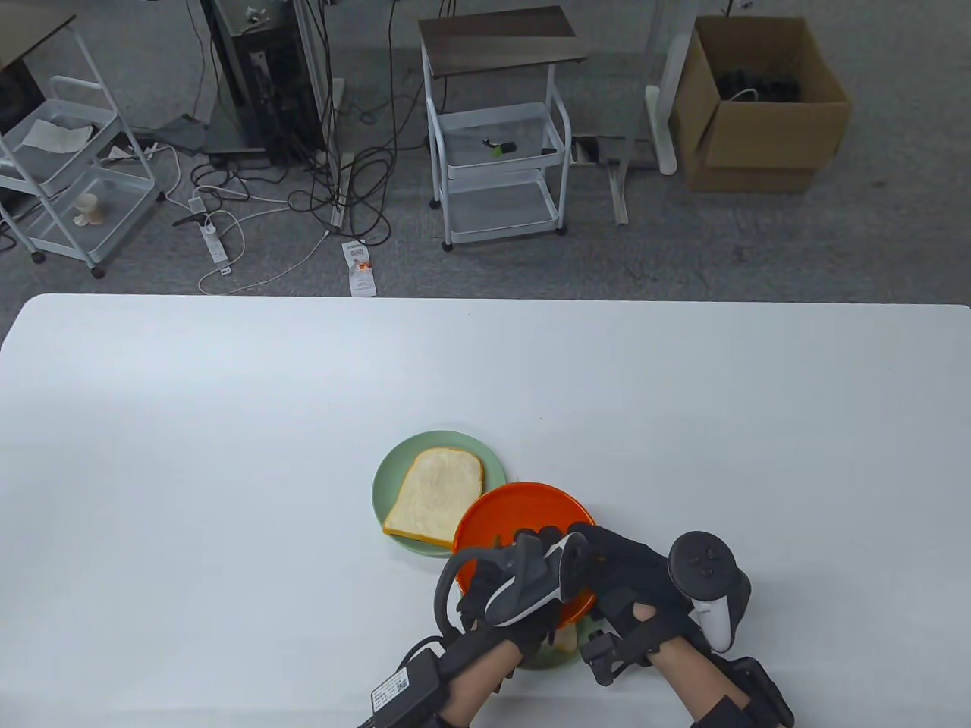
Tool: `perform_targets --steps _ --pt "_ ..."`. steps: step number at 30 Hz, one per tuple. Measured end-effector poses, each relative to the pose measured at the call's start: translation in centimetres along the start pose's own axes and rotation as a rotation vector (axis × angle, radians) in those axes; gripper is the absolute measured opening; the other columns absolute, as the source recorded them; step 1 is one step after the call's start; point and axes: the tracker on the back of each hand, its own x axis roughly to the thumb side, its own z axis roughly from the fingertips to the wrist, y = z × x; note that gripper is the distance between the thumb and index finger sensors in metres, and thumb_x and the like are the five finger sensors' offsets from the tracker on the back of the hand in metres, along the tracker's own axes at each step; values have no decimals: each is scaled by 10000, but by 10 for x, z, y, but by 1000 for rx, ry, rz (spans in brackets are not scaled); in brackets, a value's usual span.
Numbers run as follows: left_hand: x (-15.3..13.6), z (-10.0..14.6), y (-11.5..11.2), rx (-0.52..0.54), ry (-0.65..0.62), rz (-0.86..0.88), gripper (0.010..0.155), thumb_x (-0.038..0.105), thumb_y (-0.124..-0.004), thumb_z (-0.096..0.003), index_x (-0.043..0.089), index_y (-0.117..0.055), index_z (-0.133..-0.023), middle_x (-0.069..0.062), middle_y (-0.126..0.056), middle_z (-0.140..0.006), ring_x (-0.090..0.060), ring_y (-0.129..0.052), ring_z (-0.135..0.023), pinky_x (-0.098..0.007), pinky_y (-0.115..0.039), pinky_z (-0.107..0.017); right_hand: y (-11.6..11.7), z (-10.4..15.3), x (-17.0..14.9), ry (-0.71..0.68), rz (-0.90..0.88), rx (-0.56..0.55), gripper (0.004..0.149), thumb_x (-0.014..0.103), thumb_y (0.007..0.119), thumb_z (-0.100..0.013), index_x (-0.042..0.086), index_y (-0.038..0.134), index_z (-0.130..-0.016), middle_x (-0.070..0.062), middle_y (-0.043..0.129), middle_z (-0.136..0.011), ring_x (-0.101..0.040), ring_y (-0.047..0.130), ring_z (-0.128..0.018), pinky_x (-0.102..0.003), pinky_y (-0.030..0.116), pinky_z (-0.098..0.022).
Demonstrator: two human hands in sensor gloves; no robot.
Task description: Sprinkle raisins onto toast
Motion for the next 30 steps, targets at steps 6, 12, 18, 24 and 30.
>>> perform_targets --steps 6,12,18,24,30 --pt "-6 -3 -3 43 -23 45 481 520 -987 -394 372 -910 -846 38 -992 -715 -137 -1081 -233 -274 -967 -241 3 0 1 -9 35 39 429 157 924 -400 83 939 -822 -328 974 -707 -277 1101 -111 -269 983 -35" --pt "-10 2 3 111 -33 97 471 518 -1013 -369 364 -947 -809 38 -1013 -680 -115 -1082 -217 -262 -975 -234 0 2 3 -21 51 39 439 161 916 -411 70 923 -840 -332 968 -718 -268 1103 -124 -264 985 -46" --pt "-8 8 9 204 -50 80 470 517 -1014 -366 372 -943 -807 46 -1008 -688 -112 -1084 -232 -263 -976 -246 -5 1 0 -9 58 7 448 165 913 -414 60 915 -849 -345 956 -723 -269 1105 -129 -265 986 -50" --pt "-8 13 13 306 -69 59 472 521 -1011 -361 387 -934 -806 60 -1002 -698 -110 -1085 -247 -261 -978 -260 -8 -2 -4 13 55 -10 452 168 914 -415 57 912 -853 -345 954 -727 -270 1107 -133 -266 988 -53" --pt "-11 17 18 406 -97 93 471 521 -1010 -361 390 -932 -807 61 -1000 -701 -109 -1085 -249 -261 -978 -262 -12 -5 -6 26 47 -22 450 166 913 -415 57 913 -852 -347 953 -727 -272 1106 -134 -269 987 -53"
